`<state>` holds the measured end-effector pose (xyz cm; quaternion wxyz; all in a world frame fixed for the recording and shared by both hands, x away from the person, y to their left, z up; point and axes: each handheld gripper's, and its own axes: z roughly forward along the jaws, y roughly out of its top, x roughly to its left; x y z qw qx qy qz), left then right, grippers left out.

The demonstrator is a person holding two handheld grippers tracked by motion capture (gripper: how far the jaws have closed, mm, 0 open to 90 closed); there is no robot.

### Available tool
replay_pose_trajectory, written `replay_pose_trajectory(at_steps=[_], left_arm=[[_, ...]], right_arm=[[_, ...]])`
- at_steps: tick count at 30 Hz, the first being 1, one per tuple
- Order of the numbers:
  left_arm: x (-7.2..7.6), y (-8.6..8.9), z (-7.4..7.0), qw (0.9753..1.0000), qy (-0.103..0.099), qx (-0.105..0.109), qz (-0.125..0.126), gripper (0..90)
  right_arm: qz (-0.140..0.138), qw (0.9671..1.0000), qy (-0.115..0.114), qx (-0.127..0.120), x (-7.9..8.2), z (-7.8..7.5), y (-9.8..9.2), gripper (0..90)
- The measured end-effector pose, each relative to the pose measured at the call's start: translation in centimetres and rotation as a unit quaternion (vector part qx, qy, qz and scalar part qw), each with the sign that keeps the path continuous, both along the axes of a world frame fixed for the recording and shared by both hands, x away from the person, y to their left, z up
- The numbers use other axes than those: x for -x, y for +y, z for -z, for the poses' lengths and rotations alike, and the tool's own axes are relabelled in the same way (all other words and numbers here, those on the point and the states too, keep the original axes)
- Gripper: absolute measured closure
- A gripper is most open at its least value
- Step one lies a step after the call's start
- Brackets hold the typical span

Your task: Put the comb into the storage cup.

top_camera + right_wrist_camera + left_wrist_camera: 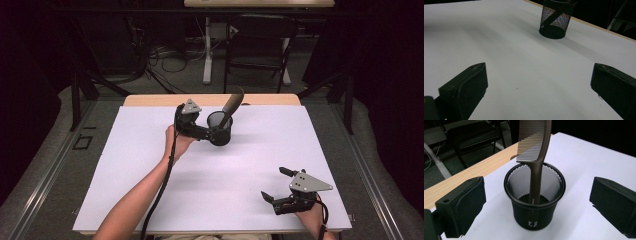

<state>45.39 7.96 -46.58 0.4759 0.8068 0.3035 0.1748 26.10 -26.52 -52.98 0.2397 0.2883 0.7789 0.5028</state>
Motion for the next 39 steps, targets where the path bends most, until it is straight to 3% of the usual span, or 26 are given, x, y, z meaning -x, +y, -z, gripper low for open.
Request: replay_pose_trajectory(at_steps=[16,39], left_arm=[[1.8,1.6,0.1,0.9998,0.006,-0.019,-0.008,0.3],[5.1,5.7,0.9,0.9988,0.018,-0.040,-0.022,0.0]], right_arm=[[-0.001,1.0000,0.002,0.000,0.0,0.0,0.1,0.5],[-0.001,1.0000,0.003,0.001,0.1,0.0,0.1,0.5]])
